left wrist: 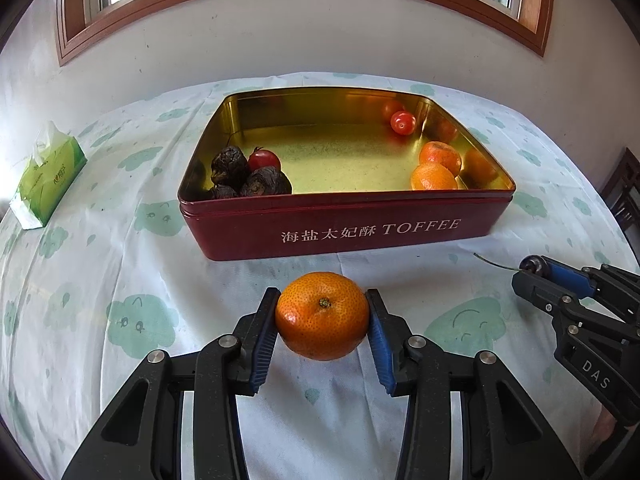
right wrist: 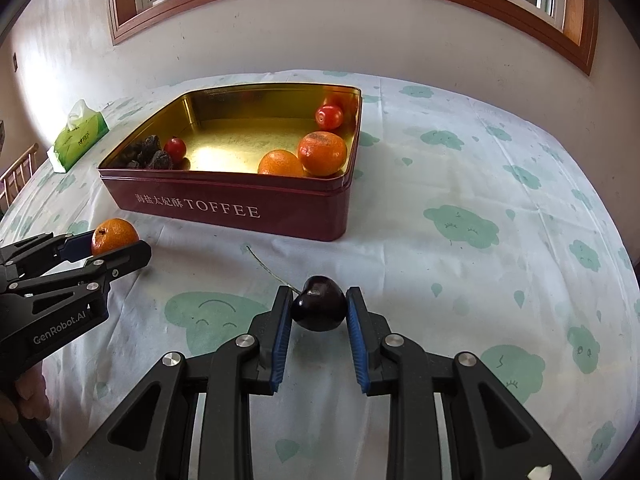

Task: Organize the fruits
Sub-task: 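Carry the mandarin in the left tool and cherry in the right tool over the tin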

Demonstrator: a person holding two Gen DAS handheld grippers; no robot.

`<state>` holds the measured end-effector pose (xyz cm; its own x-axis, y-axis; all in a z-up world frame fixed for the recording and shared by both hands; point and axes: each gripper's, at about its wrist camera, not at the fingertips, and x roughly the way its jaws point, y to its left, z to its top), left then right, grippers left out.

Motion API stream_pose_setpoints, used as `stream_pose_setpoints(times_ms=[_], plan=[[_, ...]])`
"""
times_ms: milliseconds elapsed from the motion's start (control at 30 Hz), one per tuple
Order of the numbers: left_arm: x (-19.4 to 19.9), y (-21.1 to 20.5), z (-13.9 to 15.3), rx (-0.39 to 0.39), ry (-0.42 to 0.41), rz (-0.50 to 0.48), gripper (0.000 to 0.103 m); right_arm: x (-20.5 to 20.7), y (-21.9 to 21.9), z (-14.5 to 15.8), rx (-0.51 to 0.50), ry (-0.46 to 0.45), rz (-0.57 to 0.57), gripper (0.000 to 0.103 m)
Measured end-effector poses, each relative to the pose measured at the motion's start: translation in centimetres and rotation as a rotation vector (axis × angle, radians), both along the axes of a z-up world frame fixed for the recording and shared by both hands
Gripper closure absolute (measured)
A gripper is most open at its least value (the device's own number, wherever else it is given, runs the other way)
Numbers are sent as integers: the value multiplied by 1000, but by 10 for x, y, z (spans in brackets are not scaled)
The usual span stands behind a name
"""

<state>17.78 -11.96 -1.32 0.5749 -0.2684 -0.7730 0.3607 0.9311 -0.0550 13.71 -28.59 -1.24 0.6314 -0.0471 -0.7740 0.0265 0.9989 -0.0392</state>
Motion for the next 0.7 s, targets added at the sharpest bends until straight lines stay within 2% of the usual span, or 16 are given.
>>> stream_pose_setpoints(times_ms=[400, 567, 700], plan=[[-4, 8, 51, -45, -103, -18, 60, -3, 3, 47, -14, -86, 19, 78], [9, 12, 65, -38, -145, -4, 60, 11, 7, 63, -7, -114, 36, 78], [26, 14, 70, -37, -146, 19, 60, 29, 11, 68, -3, -116, 53, 78]])
